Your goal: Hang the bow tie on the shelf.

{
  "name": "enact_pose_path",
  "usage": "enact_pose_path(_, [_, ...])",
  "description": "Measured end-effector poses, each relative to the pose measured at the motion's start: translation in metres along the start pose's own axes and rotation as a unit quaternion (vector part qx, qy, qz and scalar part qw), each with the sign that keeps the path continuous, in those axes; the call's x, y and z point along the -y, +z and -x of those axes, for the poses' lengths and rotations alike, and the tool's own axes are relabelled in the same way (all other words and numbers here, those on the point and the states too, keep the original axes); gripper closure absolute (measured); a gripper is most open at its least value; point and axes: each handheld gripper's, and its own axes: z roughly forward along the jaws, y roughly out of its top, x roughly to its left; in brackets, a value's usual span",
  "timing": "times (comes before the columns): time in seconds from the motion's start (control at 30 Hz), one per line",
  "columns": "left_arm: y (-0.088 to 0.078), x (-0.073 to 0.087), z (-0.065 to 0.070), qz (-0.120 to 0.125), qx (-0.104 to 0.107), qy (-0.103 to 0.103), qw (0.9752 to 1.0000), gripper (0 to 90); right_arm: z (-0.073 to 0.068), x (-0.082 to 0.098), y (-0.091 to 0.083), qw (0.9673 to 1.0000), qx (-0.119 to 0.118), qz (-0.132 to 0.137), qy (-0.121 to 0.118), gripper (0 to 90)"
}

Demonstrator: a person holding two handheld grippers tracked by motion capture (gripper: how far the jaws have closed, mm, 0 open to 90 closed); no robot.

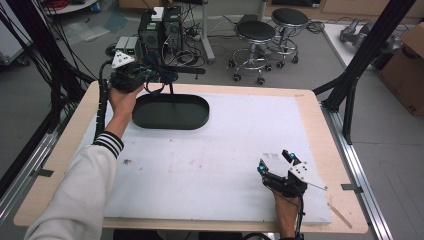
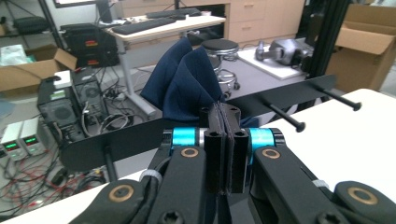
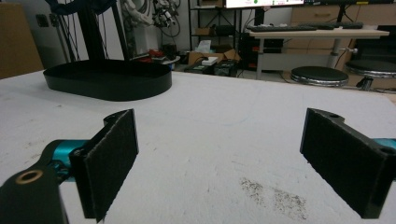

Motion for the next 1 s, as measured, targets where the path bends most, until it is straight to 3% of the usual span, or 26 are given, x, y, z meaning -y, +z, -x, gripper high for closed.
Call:
enact_pose_path(0.3, [0.006, 0.006, -0.001, -0.023, -0.011, 0.005, 0.9997, 88.3, 0.0, 0.0, 0.0, 1.0, -0.001, 0.002, -0.001, 10.4])
enact_pose_path(0.6, [0.007, 0.017, -0.003, -0.023, -0.013, -0.009, 0.9996, 88.3, 0.0, 0.0, 0.0, 1.0, -0.001, 0.002, -0.002, 10.4])
enact_pose_path(1.0, [0.006, 0.023, -0.002, -0.044, -0.015, 0.009, 0.9989, 88.2, -0.001, 0.0, 0.0, 1.0, -0.001, 0.001, -0.001, 10.4])
